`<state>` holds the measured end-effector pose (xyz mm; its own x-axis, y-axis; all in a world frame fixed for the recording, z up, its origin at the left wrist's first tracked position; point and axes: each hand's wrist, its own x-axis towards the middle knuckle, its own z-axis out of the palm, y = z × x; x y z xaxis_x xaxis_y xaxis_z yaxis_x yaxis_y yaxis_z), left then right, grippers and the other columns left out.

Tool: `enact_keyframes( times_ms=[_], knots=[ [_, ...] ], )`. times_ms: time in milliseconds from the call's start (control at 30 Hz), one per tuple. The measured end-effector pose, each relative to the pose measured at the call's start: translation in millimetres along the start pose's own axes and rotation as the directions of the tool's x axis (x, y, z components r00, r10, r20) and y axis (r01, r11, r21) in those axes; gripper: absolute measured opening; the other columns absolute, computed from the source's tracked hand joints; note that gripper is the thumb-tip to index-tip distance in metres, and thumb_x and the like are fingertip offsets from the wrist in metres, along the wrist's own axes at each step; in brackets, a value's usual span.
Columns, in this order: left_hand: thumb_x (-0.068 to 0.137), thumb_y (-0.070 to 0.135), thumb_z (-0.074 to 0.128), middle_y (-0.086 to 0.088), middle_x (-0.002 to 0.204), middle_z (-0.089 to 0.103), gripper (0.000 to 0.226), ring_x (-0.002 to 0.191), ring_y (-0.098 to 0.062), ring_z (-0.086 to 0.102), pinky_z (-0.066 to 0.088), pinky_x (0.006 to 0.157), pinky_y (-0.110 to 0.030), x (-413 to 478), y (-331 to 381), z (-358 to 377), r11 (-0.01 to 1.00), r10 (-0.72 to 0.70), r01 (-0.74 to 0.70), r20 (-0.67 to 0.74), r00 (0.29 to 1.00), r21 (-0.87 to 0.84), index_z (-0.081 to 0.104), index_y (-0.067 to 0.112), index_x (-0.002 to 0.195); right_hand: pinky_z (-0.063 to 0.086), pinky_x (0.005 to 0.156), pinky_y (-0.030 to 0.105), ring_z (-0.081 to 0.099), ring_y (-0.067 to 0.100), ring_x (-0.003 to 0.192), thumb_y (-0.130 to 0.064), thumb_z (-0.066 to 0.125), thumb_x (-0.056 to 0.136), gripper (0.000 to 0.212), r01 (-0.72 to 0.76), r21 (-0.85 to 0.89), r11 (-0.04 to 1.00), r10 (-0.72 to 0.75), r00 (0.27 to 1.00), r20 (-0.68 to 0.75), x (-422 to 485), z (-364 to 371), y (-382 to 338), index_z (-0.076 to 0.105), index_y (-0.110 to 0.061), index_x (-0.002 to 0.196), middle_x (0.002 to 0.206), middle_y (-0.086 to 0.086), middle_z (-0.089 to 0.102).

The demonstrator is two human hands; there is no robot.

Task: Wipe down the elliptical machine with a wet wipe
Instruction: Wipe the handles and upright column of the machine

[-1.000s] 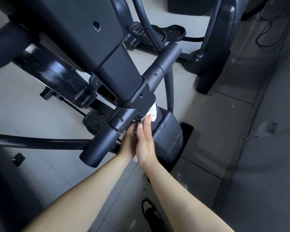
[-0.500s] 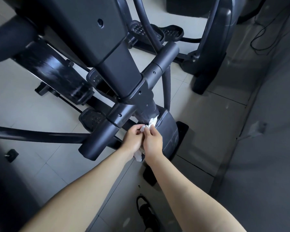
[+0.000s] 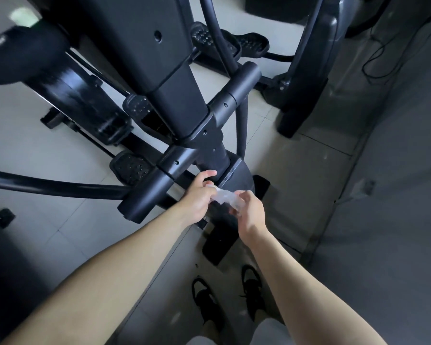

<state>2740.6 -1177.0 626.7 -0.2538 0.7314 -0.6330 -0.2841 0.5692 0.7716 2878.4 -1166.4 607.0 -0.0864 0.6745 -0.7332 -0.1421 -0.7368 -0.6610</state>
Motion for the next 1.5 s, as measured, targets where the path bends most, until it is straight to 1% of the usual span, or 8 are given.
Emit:
enact_keyframes(
  times_ms=[233,533,900,1067,1233,1300,1400,1500],
  knots=[
    [0.095,0.003,0.065,-0.006,0.102,0.063,0.028,0.095,-0.018,0.065,0.054,0.1,-0.035,-6,16,3,0.982,0.163,-0.166,0.04,0.986,0.089,0.063,0.019,0.117,0.045,0.055,0.023,0.058,0.009,0.066,-0.037,0.071,0.092,0.029,0.204,-0.21,0.956,-0.144,0.952,0.269,-5,-13,-20,0.069,-0.025,0.119,0.089,-0.006,0.066],
    [0.102,0.01,0.052,0.002,0.102,0.072,0.024,0.092,-0.013,0.073,0.057,0.093,-0.029,-13,18,-13,0.877,0.244,-0.179,-0.094,0.965,0.445,0.071,0.019,0.114,0.045,0.059,0.023,0.052,0.009,0.061,-0.027,0.055,0.1,0.016,0.243,-0.219,0.945,-0.235,0.97,0.059,0,-2,-39,0.066,-0.018,0.092,0.072,-0.007,0.064],
    [0.108,0.013,0.045,-0.006,0.115,0.059,0.021,0.107,-0.019,0.062,0.059,0.083,-0.03,-19,32,6,0.988,0.14,-0.126,-0.194,0.971,0.085,0.064,0.016,0.1,0.046,0.059,0.031,0.054,0.02,0.066,-0.01,0.042,0.088,0.025,0.207,-0.341,0.917,-0.229,0.973,-0.025,5,-10,-48,0.066,-0.017,0.088,0.085,0.008,0.068],
    [0.109,0.019,0.045,0.005,0.078,0.053,0.02,0.092,-0.013,0.055,0.051,0.081,-0.029,-19,41,10,0.997,0.08,-0.079,-0.099,0.992,0.016,0.065,0.02,0.111,0.039,0.067,0.033,0.046,0.021,0.064,-0.009,0.04,0.089,0.028,0.13,-0.347,0.929,-0.164,0.984,-0.072,8,-18,-50,0.055,-0.02,0.068,0.068,0.0,0.054],
    [0.105,0.018,0.056,0.008,0.1,0.066,0.018,0.096,-0.008,0.059,0.048,0.091,-0.024,-17,43,11,0.987,0.132,-0.124,-0.087,0.987,0.1,0.069,0.021,0.118,0.048,0.084,0.04,0.056,0.024,0.081,-0.058,0.037,0.091,0.046,0.118,-0.32,0.94,-0.158,0.982,-0.101,3,-26,-60,0.056,-0.017,0.097,0.089,0.0,0.06],
    [0.103,0.009,0.056,0.003,0.104,0.068,0.021,0.098,-0.011,0.061,0.048,0.095,-0.027,-17,44,10,0.986,0.143,-0.135,-0.078,0.987,0.099,0.069,0.021,0.114,0.049,0.078,0.034,0.059,0.015,0.075,-0.047,0.053,0.093,0.03,0.144,-0.333,0.932,-0.203,0.968,-0.148,2,-31,-61,0.059,-0.02,0.104,0.088,-0.004,0.065],
    [0.103,0.0,0.048,0.0,0.108,0.069,0.03,0.089,-0.015,0.064,0.052,0.08,-0.026,-19,46,11,0.992,0.116,-0.114,-0.039,0.992,0.063,0.068,0.022,0.111,0.049,0.059,0.028,0.056,0.016,0.06,-0.018,0.058,0.093,0.014,0.22,-0.384,0.897,-0.257,0.965,-0.047,2,-33,-53,0.068,-0.023,0.102,0.077,-0.005,0.065],
    [0.104,-0.002,0.043,-0.001,0.118,0.069,0.036,0.094,-0.015,0.066,0.052,0.079,-0.027,-21,47,13,0.989,0.121,-0.118,-0.035,0.992,0.085,0.067,0.023,0.111,0.051,0.064,0.028,0.066,0.016,0.075,-0.028,0.058,0.099,0.016,0.267,-0.316,0.911,-0.236,0.963,0.134,-7,-27,-49,0.073,-0.033,0.095,0.076,-0.014,0.066]
  ],
)
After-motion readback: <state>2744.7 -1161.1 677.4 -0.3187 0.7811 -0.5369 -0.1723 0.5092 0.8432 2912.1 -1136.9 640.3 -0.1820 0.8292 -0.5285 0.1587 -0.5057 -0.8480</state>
